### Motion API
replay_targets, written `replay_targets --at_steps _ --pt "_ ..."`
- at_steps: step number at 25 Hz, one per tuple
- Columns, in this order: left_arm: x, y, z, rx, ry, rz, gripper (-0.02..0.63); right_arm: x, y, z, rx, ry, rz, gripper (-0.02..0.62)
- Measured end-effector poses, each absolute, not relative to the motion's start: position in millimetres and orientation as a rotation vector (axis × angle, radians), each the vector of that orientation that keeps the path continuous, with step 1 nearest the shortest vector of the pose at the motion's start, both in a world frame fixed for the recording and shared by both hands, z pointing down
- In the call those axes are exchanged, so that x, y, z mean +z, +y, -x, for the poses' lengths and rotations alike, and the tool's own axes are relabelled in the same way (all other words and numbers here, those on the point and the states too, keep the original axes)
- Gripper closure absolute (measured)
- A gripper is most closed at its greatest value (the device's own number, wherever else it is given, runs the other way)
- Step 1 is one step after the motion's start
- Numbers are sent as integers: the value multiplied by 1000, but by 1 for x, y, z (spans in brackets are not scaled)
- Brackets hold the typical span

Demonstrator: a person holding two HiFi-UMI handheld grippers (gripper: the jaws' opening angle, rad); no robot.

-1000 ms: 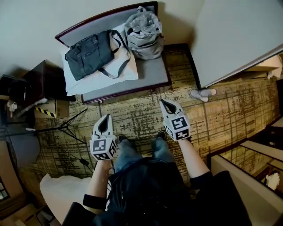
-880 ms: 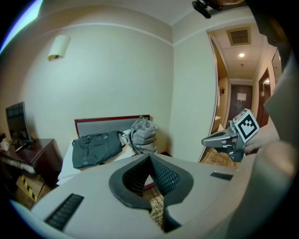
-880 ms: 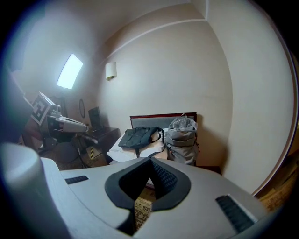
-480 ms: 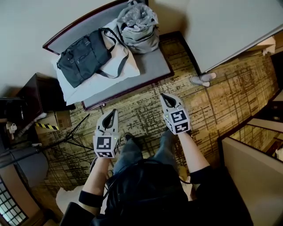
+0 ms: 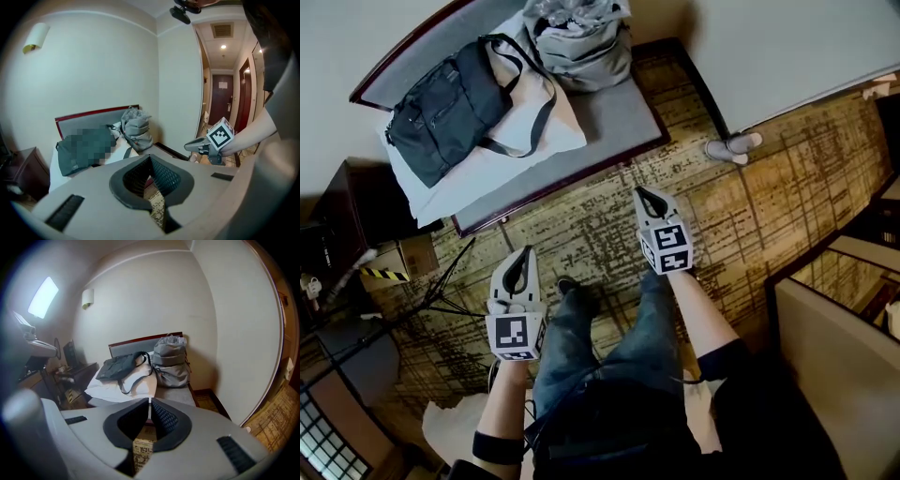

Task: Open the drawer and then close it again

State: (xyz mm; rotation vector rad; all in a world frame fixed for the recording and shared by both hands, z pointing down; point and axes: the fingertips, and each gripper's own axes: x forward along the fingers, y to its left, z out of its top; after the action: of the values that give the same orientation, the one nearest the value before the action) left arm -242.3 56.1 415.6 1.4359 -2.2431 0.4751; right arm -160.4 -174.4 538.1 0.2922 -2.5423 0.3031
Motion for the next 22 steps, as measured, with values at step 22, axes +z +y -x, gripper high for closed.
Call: replay_targets --at_steps 22 --pt "697 -13 211 292 -2257 -1424 604 904 -218 184 -891 -2179 19 373"
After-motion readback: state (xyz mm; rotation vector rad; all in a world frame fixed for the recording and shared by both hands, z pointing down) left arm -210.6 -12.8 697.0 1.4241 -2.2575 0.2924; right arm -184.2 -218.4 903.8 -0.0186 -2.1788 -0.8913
